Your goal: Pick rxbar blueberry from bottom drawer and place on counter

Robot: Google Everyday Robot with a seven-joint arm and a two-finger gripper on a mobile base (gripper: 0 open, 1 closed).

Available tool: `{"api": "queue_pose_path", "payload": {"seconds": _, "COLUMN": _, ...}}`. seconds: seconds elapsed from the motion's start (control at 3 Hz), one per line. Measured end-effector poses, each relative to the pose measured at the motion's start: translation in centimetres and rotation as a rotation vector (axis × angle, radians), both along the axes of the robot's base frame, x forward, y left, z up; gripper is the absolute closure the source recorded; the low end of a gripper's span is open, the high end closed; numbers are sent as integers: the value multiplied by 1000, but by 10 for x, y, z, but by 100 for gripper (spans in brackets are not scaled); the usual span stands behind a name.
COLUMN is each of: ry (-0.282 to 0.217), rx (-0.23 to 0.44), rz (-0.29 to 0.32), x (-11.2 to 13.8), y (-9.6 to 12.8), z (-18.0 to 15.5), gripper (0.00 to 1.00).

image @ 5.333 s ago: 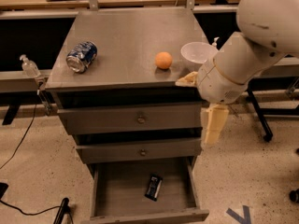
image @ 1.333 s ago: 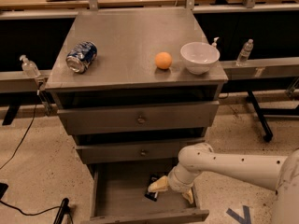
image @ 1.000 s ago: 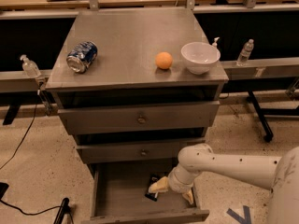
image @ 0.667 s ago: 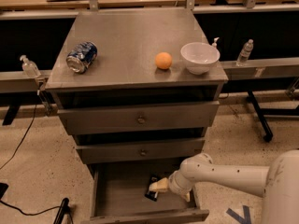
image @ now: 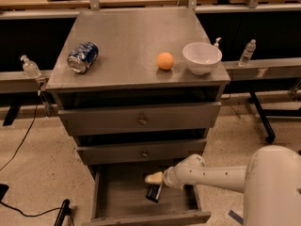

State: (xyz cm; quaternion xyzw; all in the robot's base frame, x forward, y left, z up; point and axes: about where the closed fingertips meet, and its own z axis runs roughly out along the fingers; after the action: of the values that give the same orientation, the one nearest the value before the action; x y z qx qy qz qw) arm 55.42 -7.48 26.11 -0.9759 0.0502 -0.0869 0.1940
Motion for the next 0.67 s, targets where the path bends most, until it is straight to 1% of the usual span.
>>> {"api": "queue_pose_path", "payload": {"seconds": 0.33, "ry": -9, "rx": 12, "rz": -41, "x": 24, "y": 10, "z": -12, "gripper": 0}}
{"api": "queue_pose_path", "payload": {"seconds": 0.67, "ry": 34, "rx": 52, "rz": -114, "x": 41, "y": 23, "z": -36, "gripper": 0}}
